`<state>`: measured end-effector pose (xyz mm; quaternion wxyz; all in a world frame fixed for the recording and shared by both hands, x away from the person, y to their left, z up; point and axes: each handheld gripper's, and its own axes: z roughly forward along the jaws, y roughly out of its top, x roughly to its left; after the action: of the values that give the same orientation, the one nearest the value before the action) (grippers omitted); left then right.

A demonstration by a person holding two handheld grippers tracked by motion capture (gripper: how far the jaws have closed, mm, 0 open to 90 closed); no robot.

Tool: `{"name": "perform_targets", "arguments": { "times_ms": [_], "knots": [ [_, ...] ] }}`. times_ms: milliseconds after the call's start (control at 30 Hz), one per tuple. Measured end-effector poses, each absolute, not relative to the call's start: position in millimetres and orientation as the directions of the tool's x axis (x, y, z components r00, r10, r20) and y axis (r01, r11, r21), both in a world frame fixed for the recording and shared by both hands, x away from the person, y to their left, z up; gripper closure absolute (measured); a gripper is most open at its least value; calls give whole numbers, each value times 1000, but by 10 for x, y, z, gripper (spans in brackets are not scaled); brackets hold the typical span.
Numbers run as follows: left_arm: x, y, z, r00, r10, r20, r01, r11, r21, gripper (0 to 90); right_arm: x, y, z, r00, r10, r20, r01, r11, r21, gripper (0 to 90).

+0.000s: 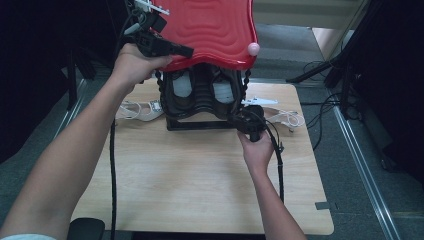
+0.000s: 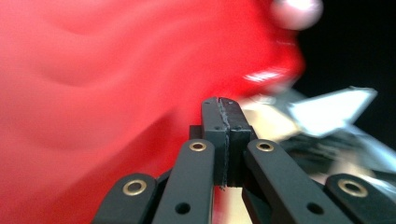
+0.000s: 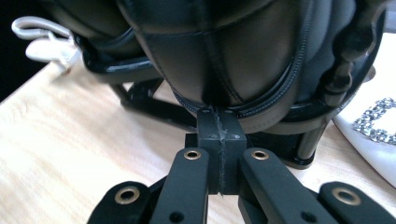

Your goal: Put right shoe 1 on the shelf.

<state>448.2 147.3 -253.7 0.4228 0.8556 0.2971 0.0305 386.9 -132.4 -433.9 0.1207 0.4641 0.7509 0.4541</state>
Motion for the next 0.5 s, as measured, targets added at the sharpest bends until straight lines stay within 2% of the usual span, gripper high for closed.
{"name": "perform_targets", "arguments": {
  "times_ms": [33,67,100,167,333,500],
  "knots": [
    [4404,1353,-2579,822,567,-47,412,-537,736,900,3886,-1331,-4337,-549,790,273,594,138,793,900],
    [4417,1319,-2579,814,576,-69,435,-528,729,900,3902,-1324,-4336,-554,784,280,594,137,793,900],
    [4455,1352,-2563,808,571,-147,474,-480,738,900,3902,-1310,-4327,-557,784,275,597,147,789,900],
    [4464,1436,-2508,794,582,-177,475,-412,778,900,3900,-1315,-4318,-565,783,261,585,157,795,900],
    [4467,1578,-2408,742,648,-175,462,-305,833,900,3917,-1378,-4308,-561,784,266,589,153,794,900],
    [4473,1517,-2433,709,689,-151,455,-283,844,900,3927,-1372,-4293,-567,784,253,589,171,790,900]
  ]
}}
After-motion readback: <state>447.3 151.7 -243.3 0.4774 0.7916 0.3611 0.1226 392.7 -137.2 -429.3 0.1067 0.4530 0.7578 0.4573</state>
